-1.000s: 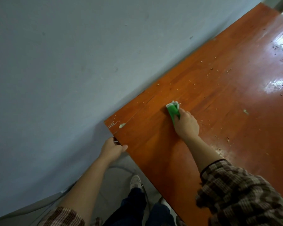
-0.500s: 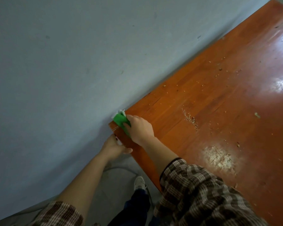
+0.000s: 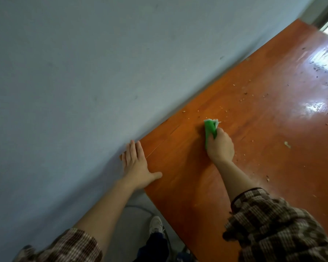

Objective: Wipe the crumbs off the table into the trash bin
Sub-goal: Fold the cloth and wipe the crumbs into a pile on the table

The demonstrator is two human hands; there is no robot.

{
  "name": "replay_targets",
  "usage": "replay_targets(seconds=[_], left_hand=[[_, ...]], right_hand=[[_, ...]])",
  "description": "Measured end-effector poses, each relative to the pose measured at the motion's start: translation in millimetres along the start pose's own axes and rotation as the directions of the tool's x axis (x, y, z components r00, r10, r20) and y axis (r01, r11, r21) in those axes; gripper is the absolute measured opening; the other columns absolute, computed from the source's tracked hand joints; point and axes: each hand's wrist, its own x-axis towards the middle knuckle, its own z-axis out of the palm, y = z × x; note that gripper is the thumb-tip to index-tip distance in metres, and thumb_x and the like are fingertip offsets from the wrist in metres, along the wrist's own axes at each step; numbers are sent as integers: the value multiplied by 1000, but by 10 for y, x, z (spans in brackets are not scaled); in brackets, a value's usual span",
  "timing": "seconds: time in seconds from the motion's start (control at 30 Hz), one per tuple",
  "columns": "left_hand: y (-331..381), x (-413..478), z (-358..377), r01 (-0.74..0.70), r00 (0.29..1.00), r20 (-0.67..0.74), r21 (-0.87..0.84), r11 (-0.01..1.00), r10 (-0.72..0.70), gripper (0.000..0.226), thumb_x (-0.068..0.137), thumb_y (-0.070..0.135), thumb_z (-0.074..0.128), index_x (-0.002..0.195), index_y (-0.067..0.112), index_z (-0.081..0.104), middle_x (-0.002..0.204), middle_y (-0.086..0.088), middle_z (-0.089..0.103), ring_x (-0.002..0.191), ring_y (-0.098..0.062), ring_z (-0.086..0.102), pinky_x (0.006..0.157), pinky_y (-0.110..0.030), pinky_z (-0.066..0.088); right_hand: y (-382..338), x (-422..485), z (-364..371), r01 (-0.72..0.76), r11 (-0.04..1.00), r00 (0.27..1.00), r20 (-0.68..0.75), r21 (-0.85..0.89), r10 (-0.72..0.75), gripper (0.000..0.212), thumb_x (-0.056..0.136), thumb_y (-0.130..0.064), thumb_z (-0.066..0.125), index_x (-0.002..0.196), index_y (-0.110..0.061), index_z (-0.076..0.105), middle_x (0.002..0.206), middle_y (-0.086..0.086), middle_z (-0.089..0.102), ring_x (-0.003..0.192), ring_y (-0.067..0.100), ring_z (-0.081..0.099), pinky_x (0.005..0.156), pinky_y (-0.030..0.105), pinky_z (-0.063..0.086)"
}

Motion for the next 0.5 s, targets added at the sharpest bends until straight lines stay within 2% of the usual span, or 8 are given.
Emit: replay_targets(seconds=[0.07,0.13,0.23,0.33,0.4,0.5], left_hand=[[78,66,77,-1,1000,-13,26,1000,2,133,70,76,57,142,11,-33,148,-10,-42,137,-25,-36,115,-44,-15],[144,114,128,24,1000,-5,84,996,-24,133,65,87,45,142,9,-32,147,-13,-42,137,-27,-38,115,-45,-16],[176,166,143,63,997,32,123,990,-67,136,61,92,39,141,10,-34,146,-14,-43,135,-29,-40,115,-47,-17],[194,193,136,77,995,52,135,988,-84,137,59,93,38,140,11,-37,146,-13,-44,135,-29,-41,114,-48,-18],[204,205,124,87,992,77,129,988,-97,137,59,93,38,138,12,-38,144,-13,-47,133,-28,-43,113,-48,-19],[226,191,92,110,983,133,132,985,-128,136,58,93,38,133,13,-43,139,-13,-52,129,-27,-48,111,-47,-22]], right_hand=[[-187,-71,62,92,985,995,30,144,-97,26,97,-33,43,103,-12,56,92,3,62,75,18,58,63,34,49],[-427,-163,200,175,965,972,121,197,-201,20,96,-30,44,102,-14,55,90,1,63,74,15,60,63,32,53],[-744,-282,406,335,933,905,229,133,-358,23,96,-34,44,107,-16,54,92,1,63,77,18,62,65,34,55],[-869,-273,569,493,870,843,257,-21,-472,38,97,-30,42,135,-21,41,108,6,61,92,26,60,72,40,54],[-822,-174,599,500,862,850,239,-85,-469,46,98,-24,42,142,-25,30,108,9,60,92,28,60,69,38,52],[-676,107,480,384,916,918,152,-116,-365,48,98,-19,39,145,-25,28,106,10,59,90,28,60,66,35,47]])
